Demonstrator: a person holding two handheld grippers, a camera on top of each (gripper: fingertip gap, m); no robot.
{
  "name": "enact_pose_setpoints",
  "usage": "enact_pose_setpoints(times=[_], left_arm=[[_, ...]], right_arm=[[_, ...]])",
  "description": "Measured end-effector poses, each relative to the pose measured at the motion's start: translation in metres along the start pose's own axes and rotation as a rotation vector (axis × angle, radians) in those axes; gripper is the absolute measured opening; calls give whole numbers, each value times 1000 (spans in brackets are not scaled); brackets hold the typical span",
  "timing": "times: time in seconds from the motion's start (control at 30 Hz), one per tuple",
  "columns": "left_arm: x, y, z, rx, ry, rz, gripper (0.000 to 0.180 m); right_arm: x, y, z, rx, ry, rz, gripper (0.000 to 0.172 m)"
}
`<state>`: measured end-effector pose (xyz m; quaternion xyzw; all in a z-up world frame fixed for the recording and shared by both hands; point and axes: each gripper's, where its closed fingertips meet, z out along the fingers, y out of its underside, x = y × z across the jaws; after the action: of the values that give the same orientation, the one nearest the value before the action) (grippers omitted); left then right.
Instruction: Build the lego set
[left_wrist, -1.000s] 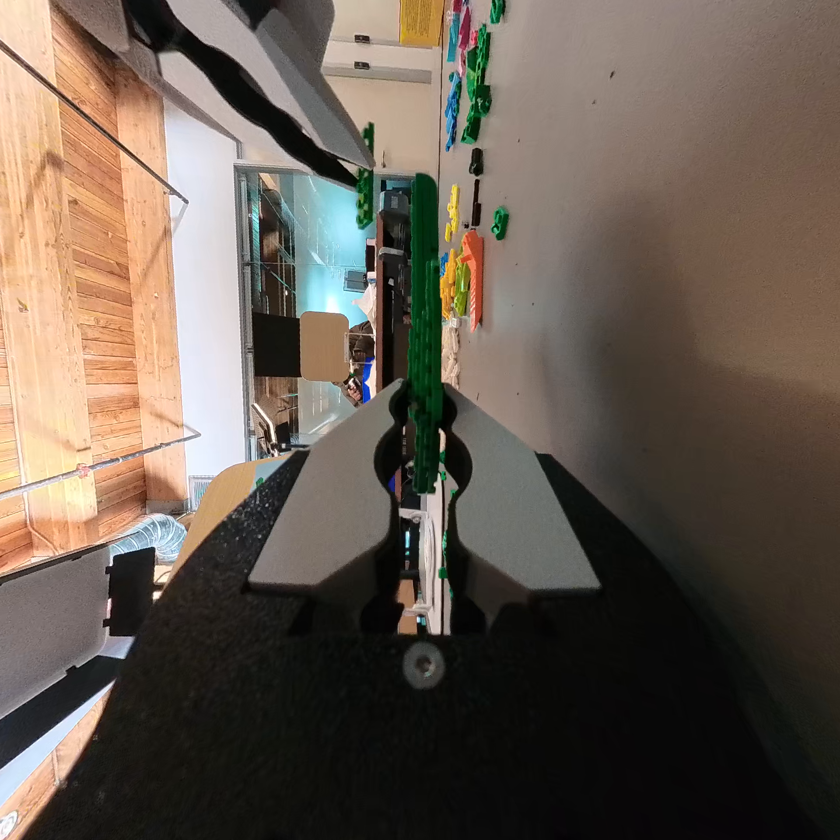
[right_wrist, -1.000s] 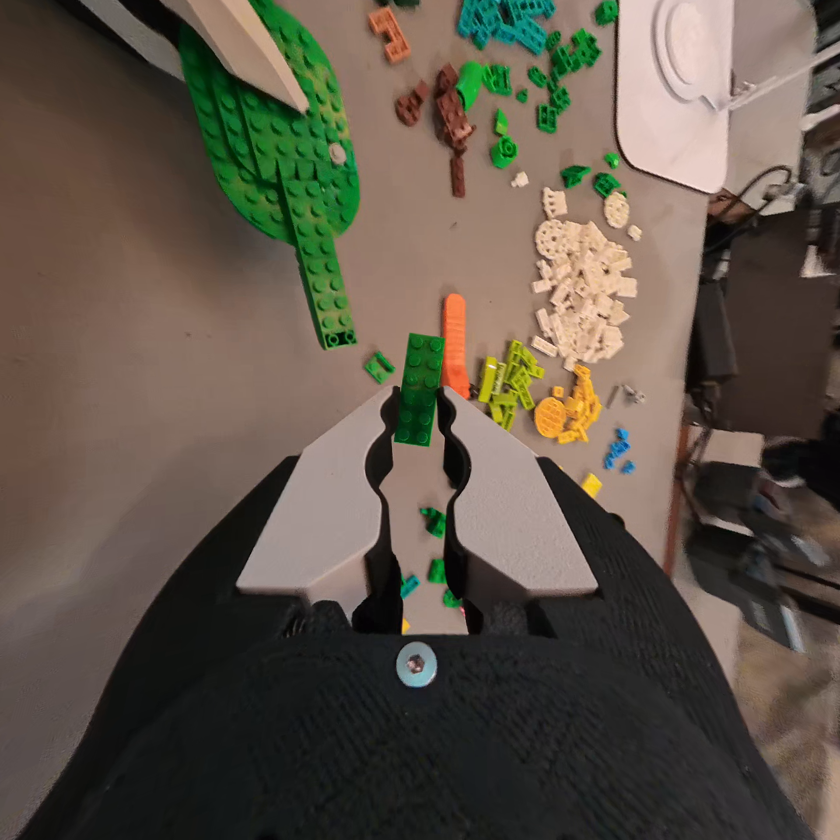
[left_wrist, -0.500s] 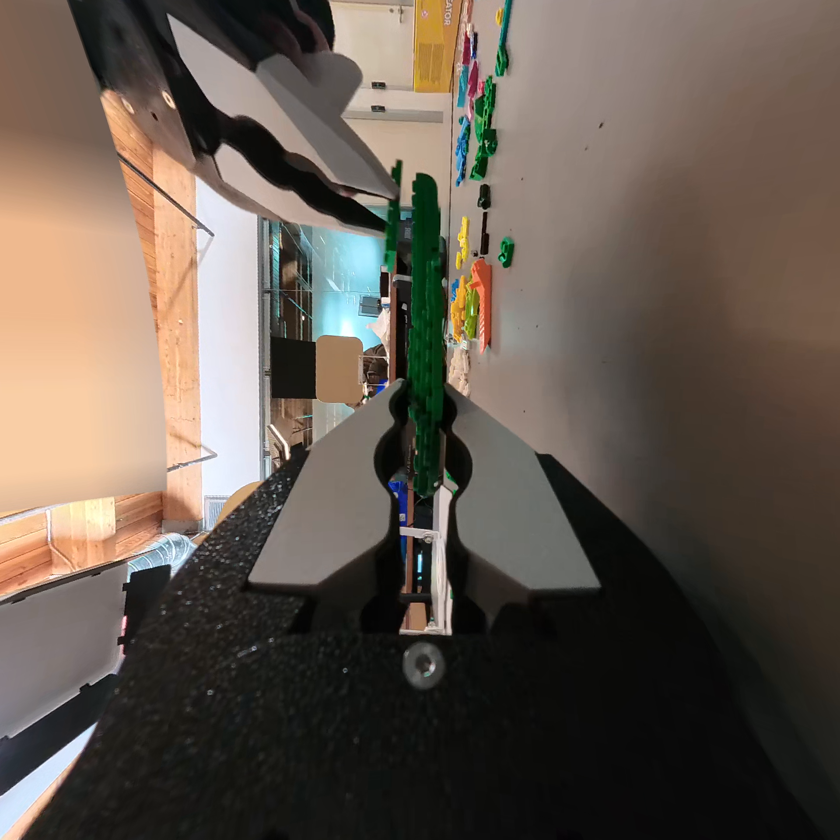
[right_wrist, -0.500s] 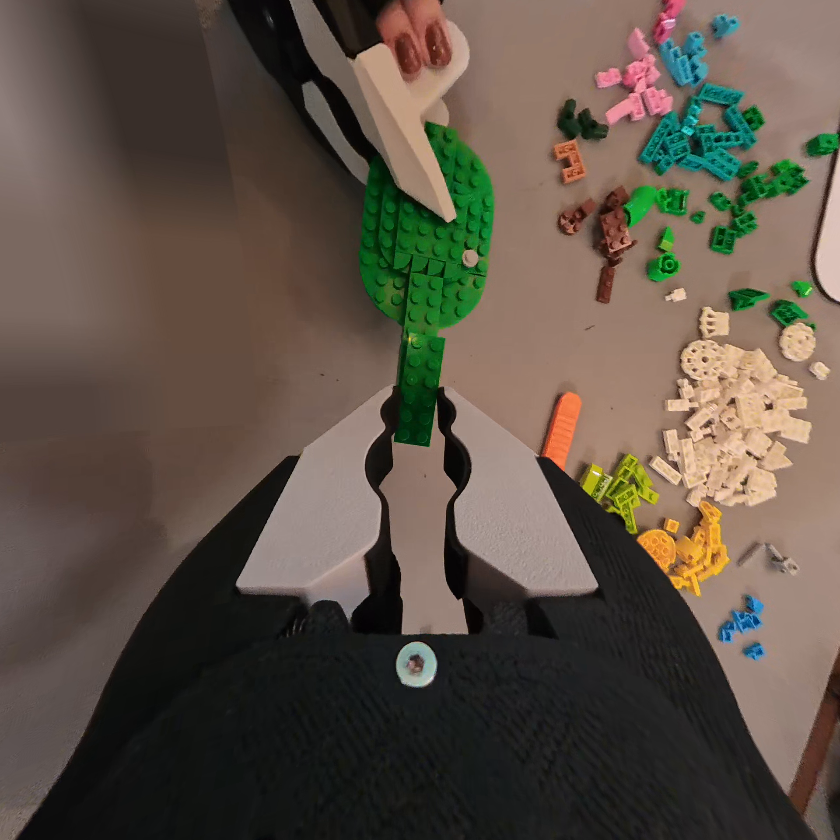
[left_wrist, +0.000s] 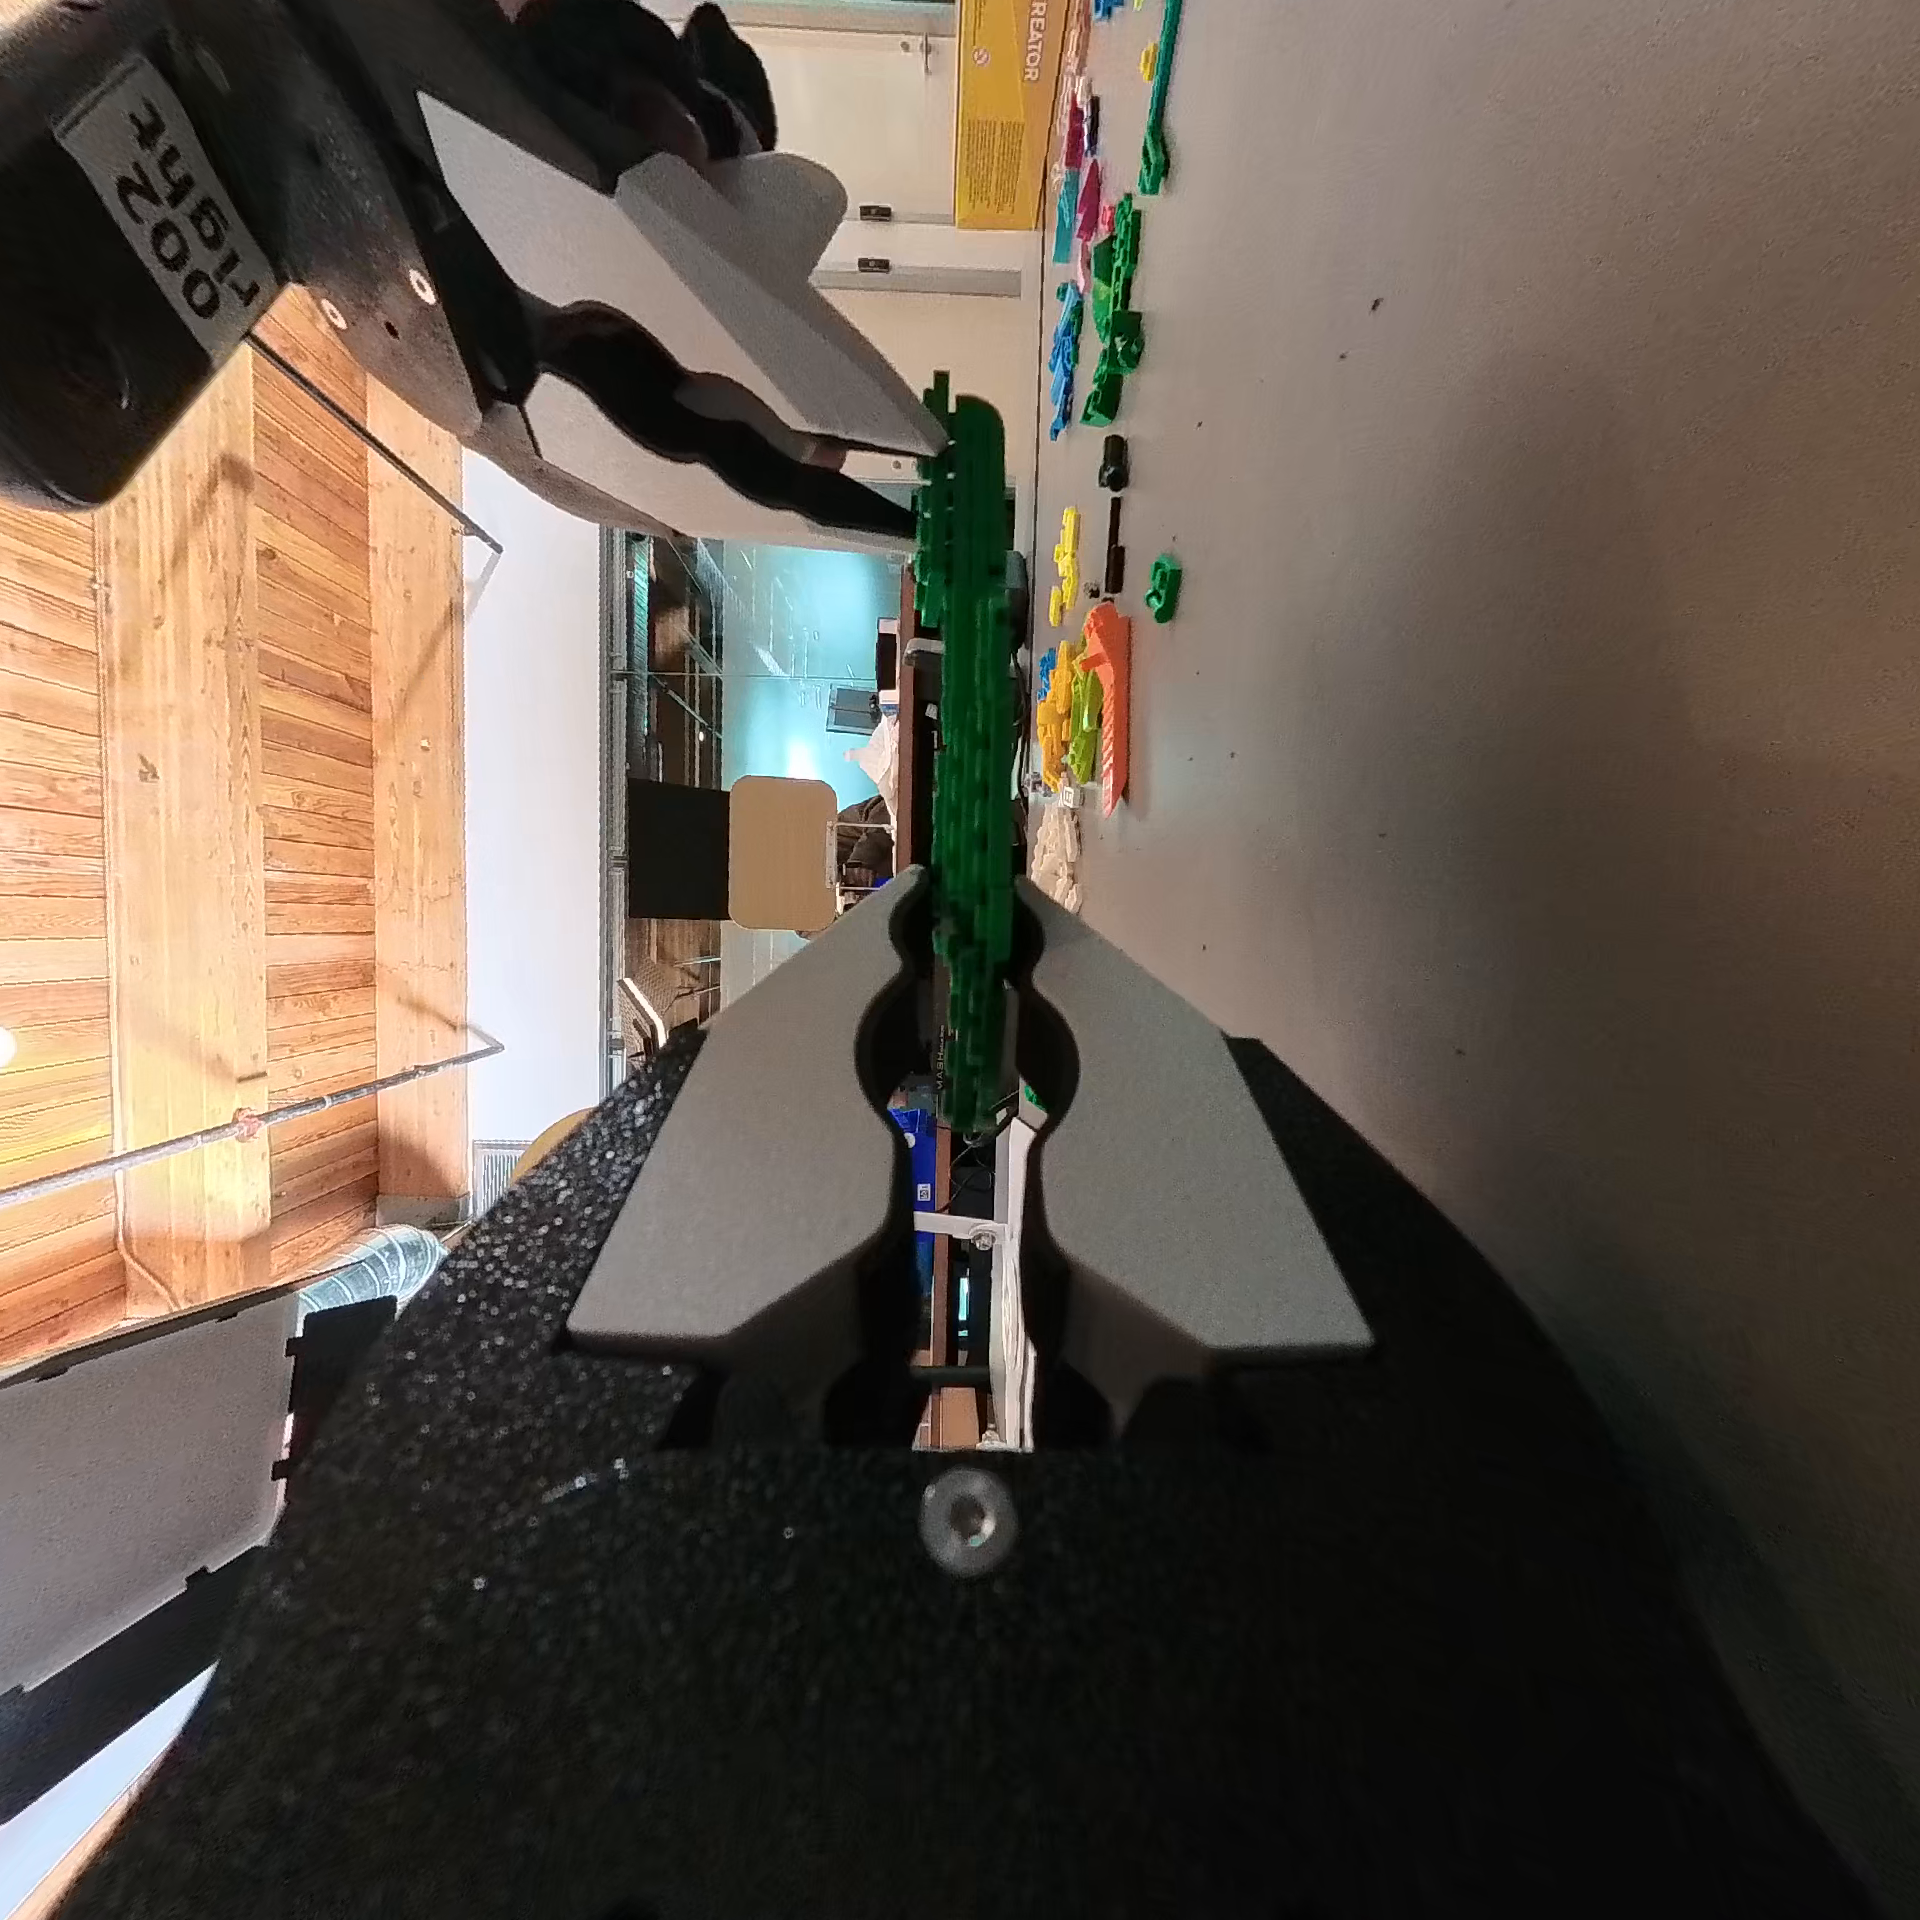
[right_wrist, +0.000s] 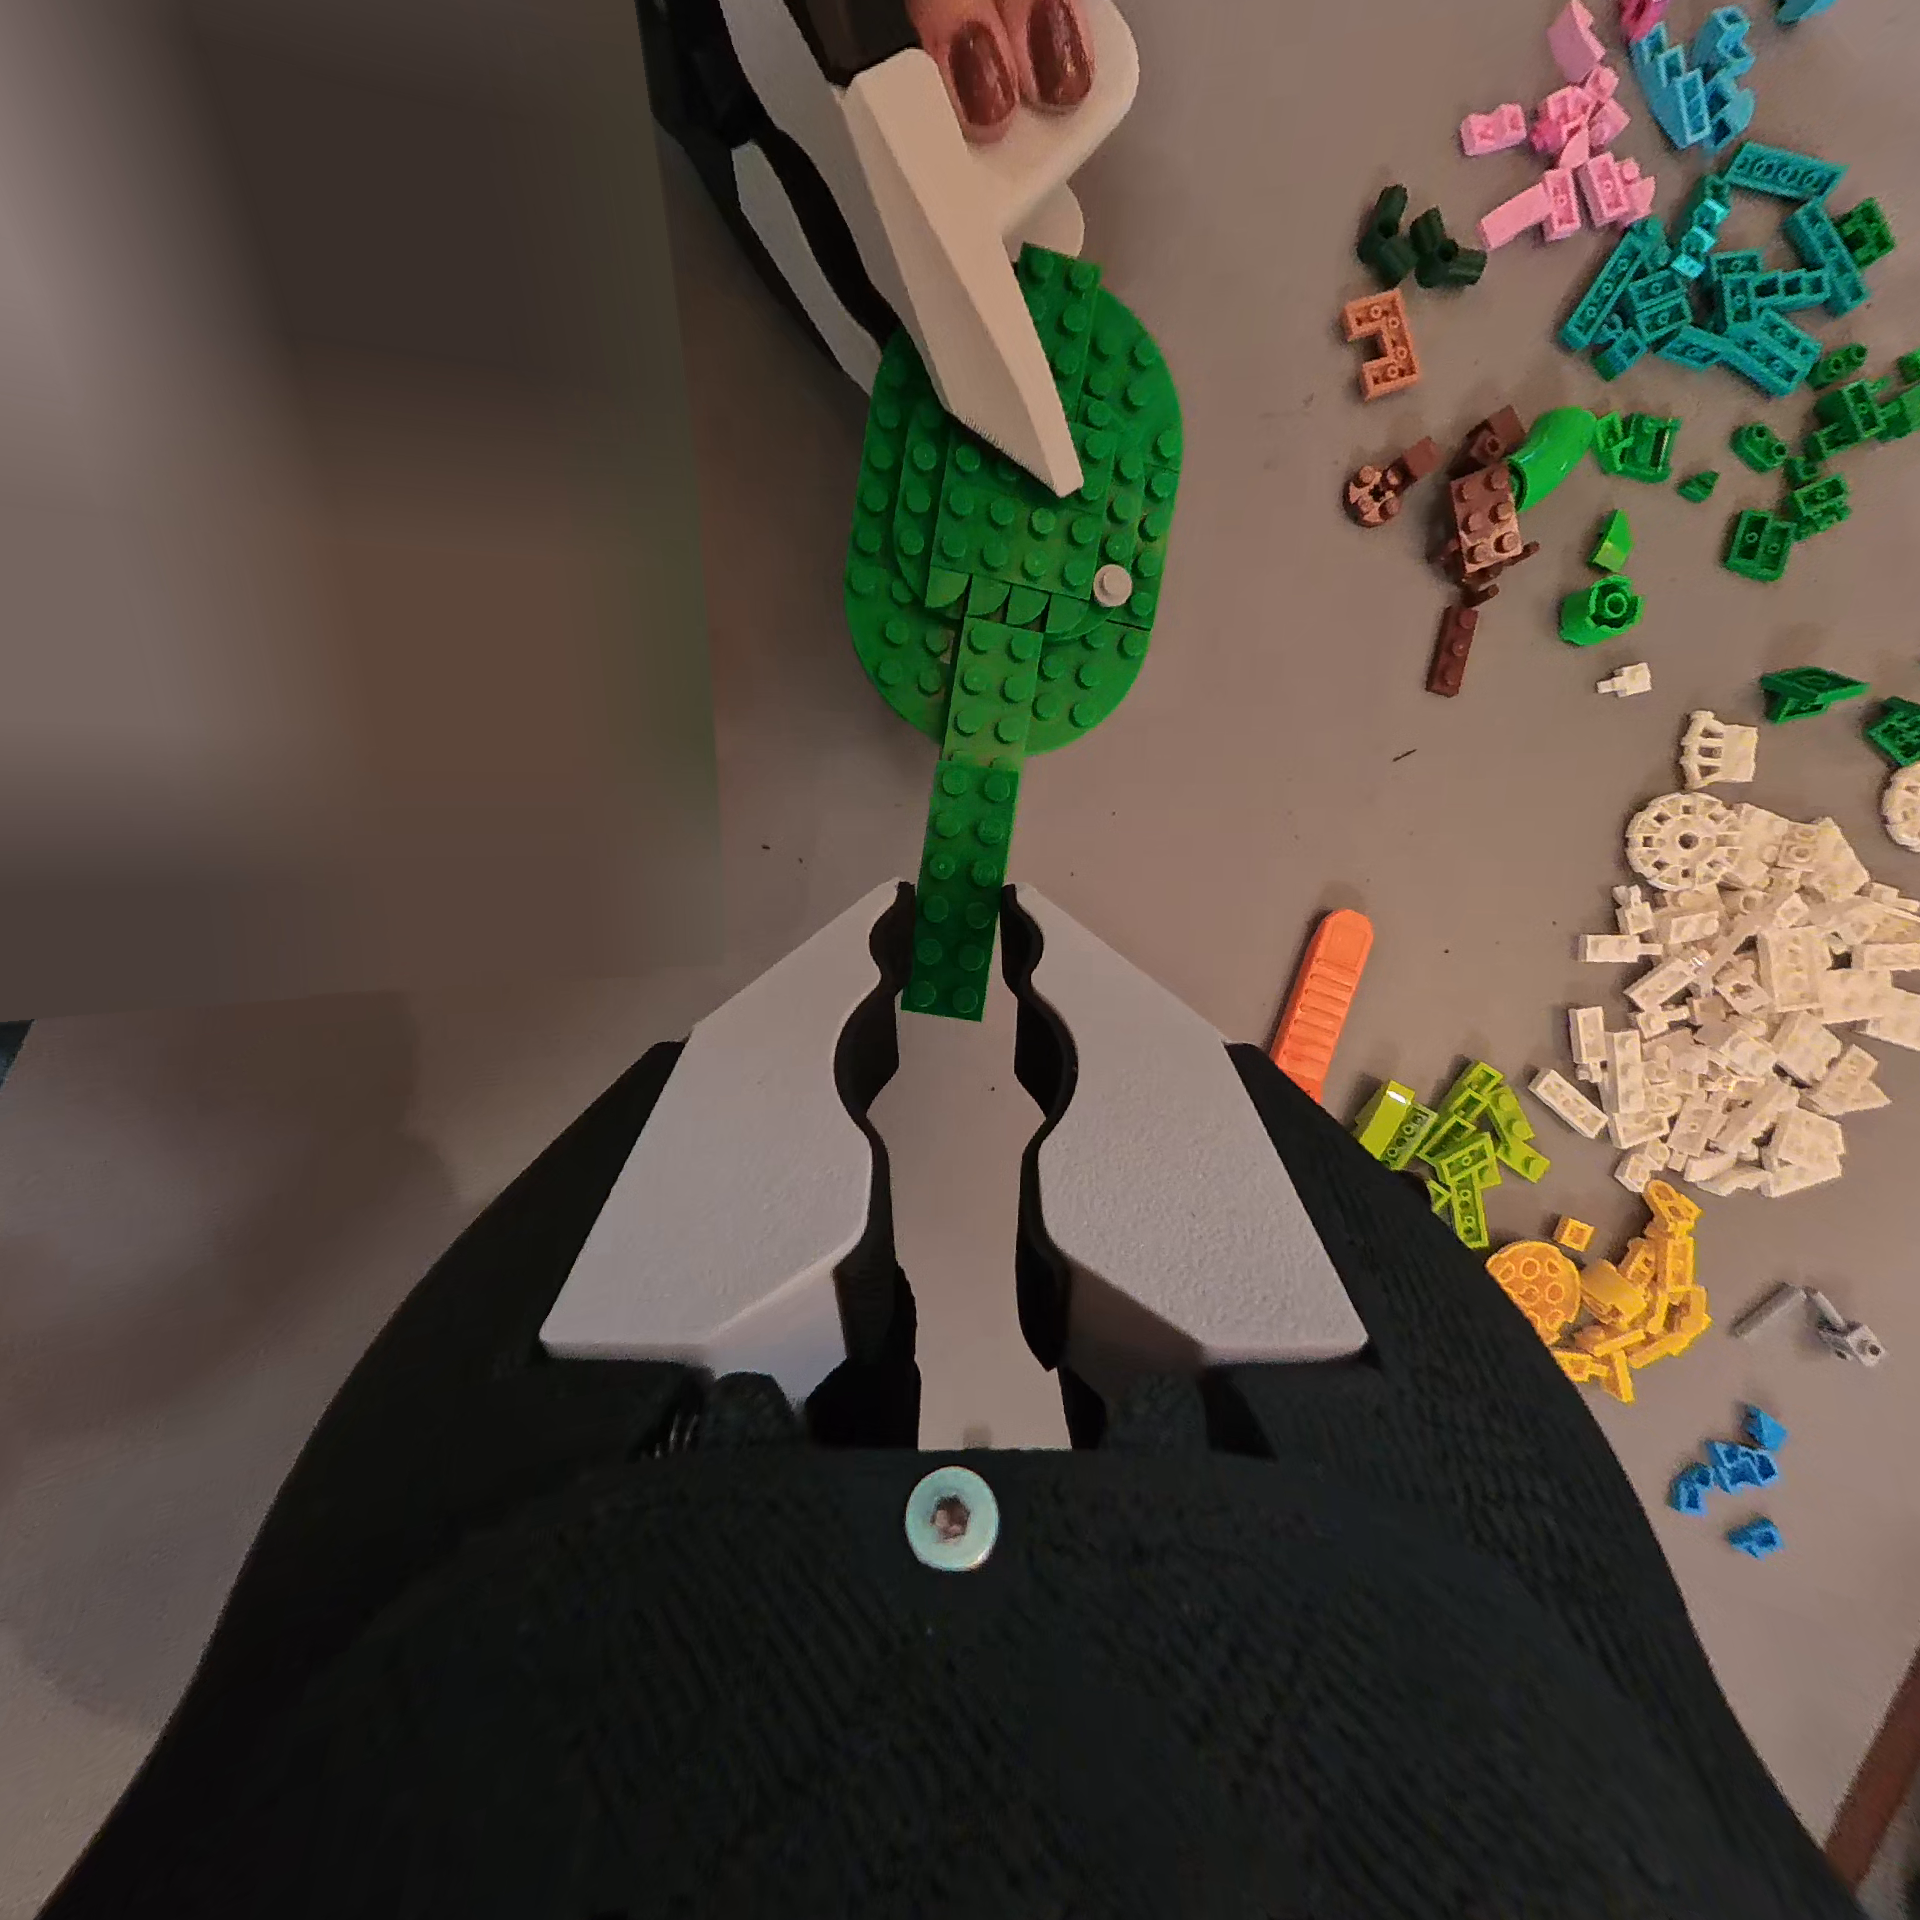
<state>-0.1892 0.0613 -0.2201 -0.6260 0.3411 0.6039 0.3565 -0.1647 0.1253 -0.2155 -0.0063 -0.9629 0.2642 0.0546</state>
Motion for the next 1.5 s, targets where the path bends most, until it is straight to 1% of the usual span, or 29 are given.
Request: enact_pose_setpoints(times=[0.2,0.37,0.57,0.63,0.7,0.77,0.83,0.9,0.97,1.07,1.13,1.23,1.4,1.5], left_arm=[[-2,-1,-1,7,-8,-2,9],[-1,-2,-1,9,-6,0,9],[-2,-2,-1,10,-6,-4,9],[-1,-1,-1,7,0,-18,9],[-1,2,0,0,14,-48,9],[-1,7,1,-18,31,-94,10],[-2,11,2,-26,33,-128,9],[-3,13,2,-28,36,-147,9],[-2,12,2,-27,40,-146,9],[-1,10,2,-24,44,-136,9],[-1,10,1,-22,45,-138,9],[0,10,1,-21,51,-148,9],[-2,9,0,-12,48,-170,9],[0,9,0,-10,63,-183,9]], right_arm=[[0,-5,0,30,0,3,15],[-1,-4,1,25,2,10,16],[-3,-3,-2,33,34,14,40],[1,-3,-5,41,104,12,56],[6,-3,-7,44,224,-25,70],[9,-2,-4,33,352,-101,80],[11,0,3,-8,488,-206,83],[16,1,8,-59,629,-339,81],[23,-1,9,-128,776,-473,75],[32,-5,7,-218,954,-621,58],[37,-7,5,-245,1029,-645,47],[36,-14,6,-225,1080,-666,40],[34,-15,11,-296,1121,-774,19],[33,-14,13,-312,1118,-800,19]])
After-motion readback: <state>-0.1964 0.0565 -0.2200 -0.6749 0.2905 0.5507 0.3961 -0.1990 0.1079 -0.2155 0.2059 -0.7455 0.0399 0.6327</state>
